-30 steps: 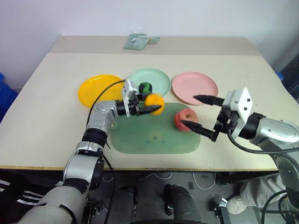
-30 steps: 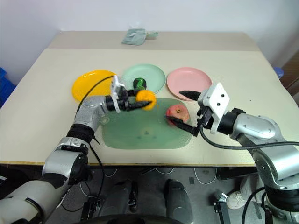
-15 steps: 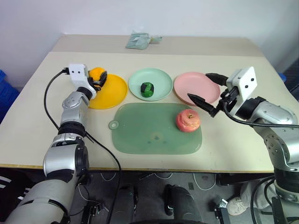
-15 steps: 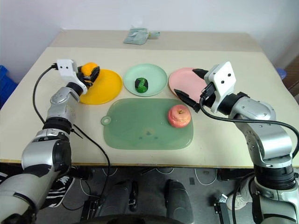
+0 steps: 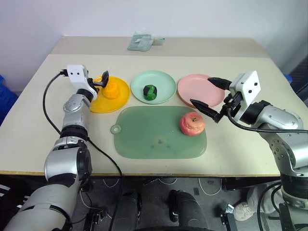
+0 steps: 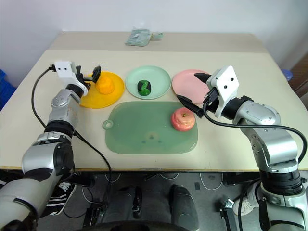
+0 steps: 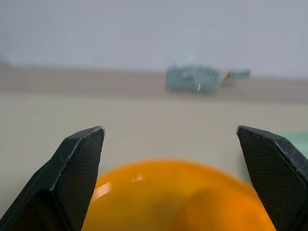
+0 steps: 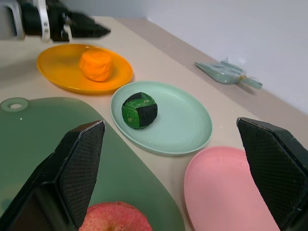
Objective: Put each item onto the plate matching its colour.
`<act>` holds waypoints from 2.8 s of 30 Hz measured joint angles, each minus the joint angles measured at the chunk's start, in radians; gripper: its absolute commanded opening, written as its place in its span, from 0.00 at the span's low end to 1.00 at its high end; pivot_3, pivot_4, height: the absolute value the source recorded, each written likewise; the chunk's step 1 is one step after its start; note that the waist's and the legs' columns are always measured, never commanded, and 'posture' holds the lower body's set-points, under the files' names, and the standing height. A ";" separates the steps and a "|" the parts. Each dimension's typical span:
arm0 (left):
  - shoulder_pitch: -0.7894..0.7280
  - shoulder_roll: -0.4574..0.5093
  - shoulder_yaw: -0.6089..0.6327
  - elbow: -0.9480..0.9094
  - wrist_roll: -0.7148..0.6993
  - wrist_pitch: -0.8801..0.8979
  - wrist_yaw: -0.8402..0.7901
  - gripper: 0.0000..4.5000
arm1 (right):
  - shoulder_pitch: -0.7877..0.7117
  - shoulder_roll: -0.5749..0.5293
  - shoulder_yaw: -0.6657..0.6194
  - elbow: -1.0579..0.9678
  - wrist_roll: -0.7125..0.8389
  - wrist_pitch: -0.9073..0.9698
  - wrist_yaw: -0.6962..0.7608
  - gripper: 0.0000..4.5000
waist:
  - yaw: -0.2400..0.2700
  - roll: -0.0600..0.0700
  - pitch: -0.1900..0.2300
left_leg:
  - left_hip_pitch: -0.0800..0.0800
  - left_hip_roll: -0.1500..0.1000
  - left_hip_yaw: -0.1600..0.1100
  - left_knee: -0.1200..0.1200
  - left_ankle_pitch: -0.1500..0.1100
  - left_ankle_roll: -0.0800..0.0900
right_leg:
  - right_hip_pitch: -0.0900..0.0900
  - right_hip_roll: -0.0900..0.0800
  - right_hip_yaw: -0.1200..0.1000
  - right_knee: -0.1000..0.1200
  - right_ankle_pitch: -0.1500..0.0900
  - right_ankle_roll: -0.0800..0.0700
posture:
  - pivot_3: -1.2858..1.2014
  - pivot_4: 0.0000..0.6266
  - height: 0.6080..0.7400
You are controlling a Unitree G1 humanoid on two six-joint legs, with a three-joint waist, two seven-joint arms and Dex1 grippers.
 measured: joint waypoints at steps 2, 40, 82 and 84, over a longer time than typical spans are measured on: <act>0.000 0.008 0.012 -0.077 -0.056 0.020 -0.127 1.00 | 0.004 -0.007 -0.001 0.000 -0.001 0.001 0.008 1.00 | 0.002 0.000 0.000 | 0.000 0.000 0.000 0.000 0.000 0.000 | 0.000 0.000 0.000 0.000 0.000 0.000 | 0.52 0.24 1.00; 0.355 0.208 -0.188 -0.815 -0.310 0.565 -0.850 1.00 | -0.082 0.178 0.119 0.278 -0.110 0.091 -0.064 0.68 | -0.020 0.000 0.000 | 0.001 0.001 0.000 0.000 0.001 -0.001 | -0.001 0.001 0.002 0.002 -0.002 -0.003 | 0.52 0.24 1.00; 0.465 0.202 -0.174 -0.845 -0.261 0.421 -0.853 1.00 | 0.194 -0.068 -0.056 0.075 0.150 -0.213 0.403 0.99 | -0.021 0.002 0.001 | 0.003 0.002 0.000 -0.001 0.001 -0.002 | 0.000 0.001 0.002 0.002 -0.004 -0.007 | 0.52 0.24 1.00; 0.473 0.204 -0.187 -0.847 -0.261 0.422 -0.872 1.00 | 0.241 -0.095 -0.086 0.027 0.159 -0.196 0.406 0.99 | -0.019 0.002 0.001 | 0.003 0.002 0.000 -0.001 0.001 -0.002 | 0.000 0.001 0.002 0.001 -0.004 -0.007 | 0.52 0.24 1.00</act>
